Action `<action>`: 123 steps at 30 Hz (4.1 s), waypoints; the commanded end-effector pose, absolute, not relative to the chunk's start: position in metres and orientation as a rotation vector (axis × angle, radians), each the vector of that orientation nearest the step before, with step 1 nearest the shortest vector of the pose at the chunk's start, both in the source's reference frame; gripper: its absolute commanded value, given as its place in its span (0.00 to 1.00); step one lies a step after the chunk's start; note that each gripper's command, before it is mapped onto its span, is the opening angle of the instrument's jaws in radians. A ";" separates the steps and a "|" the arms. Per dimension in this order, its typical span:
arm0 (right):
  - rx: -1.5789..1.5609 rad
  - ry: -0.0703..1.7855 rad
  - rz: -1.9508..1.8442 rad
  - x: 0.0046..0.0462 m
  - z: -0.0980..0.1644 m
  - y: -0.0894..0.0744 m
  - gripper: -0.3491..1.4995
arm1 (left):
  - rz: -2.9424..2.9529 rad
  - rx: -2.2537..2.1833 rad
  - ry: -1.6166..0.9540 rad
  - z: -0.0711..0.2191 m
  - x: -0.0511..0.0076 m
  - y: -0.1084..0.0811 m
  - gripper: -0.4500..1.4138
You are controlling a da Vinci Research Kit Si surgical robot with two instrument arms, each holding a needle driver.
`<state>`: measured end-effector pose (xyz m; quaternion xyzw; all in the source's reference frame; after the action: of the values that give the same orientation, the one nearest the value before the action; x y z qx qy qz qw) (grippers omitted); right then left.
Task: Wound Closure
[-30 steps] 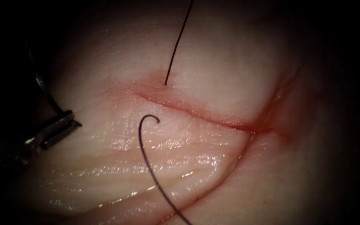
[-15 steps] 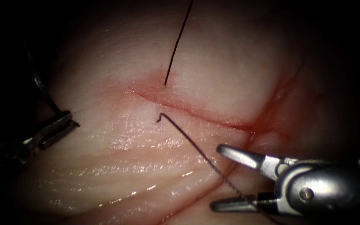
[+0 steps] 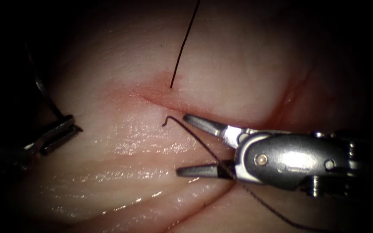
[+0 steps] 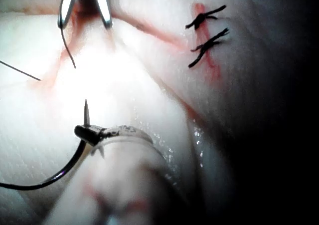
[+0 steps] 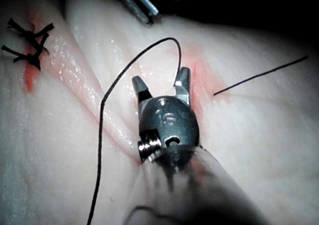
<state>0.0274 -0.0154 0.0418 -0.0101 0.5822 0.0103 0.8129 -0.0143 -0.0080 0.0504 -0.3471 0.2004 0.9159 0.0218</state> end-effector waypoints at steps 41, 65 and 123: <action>0.073 1.321 -0.195 0.0270 0.036 -0.023 0.00 | 2.837 -1.074 0.623 0.051 -0.0150 -0.008 0.00; -0.343 0.815 -0.289 0.0228 0.039 -0.015 0.95 | 2.839 -1.074 0.619 0.051 -0.0151 -0.008 0.00; 0.350 1.113 1.054 0.0298 0.048 -0.007 0.00 | 2.840 -1.076 0.620 0.051 -0.0149 -0.008 0.00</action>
<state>0.0291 -0.0070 0.0481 0.1567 0.5023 0.4768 0.7041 -0.0144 -0.0082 0.0503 -0.3470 0.1997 0.9161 0.0210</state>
